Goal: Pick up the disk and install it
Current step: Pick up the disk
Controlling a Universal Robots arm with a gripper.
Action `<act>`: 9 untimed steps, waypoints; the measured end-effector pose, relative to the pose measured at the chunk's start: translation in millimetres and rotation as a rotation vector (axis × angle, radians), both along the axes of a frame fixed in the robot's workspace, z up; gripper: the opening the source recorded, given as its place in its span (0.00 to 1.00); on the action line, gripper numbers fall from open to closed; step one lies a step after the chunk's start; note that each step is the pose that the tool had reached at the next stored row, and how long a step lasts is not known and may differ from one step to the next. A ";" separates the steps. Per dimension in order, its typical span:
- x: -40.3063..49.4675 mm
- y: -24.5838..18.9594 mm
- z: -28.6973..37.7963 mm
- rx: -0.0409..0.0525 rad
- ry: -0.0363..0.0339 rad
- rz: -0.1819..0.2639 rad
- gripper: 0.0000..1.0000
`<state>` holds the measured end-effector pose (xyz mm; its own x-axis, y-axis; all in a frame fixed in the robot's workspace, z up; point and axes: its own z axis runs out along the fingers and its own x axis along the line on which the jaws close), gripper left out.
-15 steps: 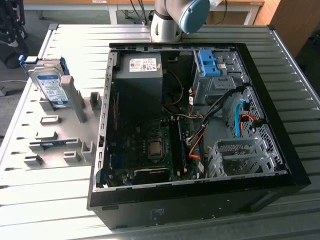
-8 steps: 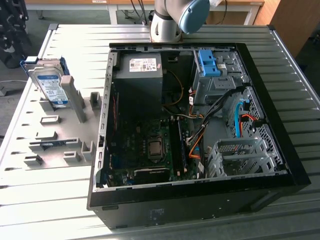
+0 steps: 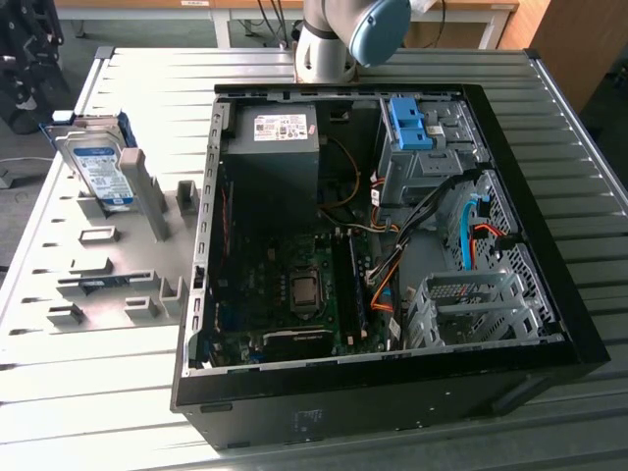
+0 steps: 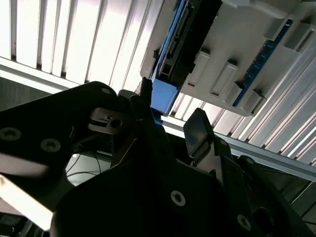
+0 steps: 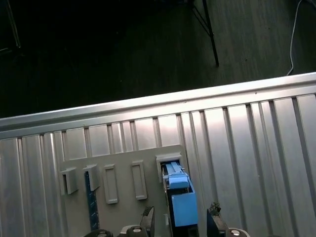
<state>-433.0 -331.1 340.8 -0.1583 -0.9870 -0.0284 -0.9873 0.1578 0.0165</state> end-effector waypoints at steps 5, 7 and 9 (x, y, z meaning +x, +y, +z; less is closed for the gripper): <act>-0.3 0.0 -7.9 0.0000 0.0006 0.077 0.53; -0.7 0.0 -11.5 0.0000 0.0005 0.081 0.53; -1.5 0.0 -15.1 -0.0001 0.0005 0.081 0.53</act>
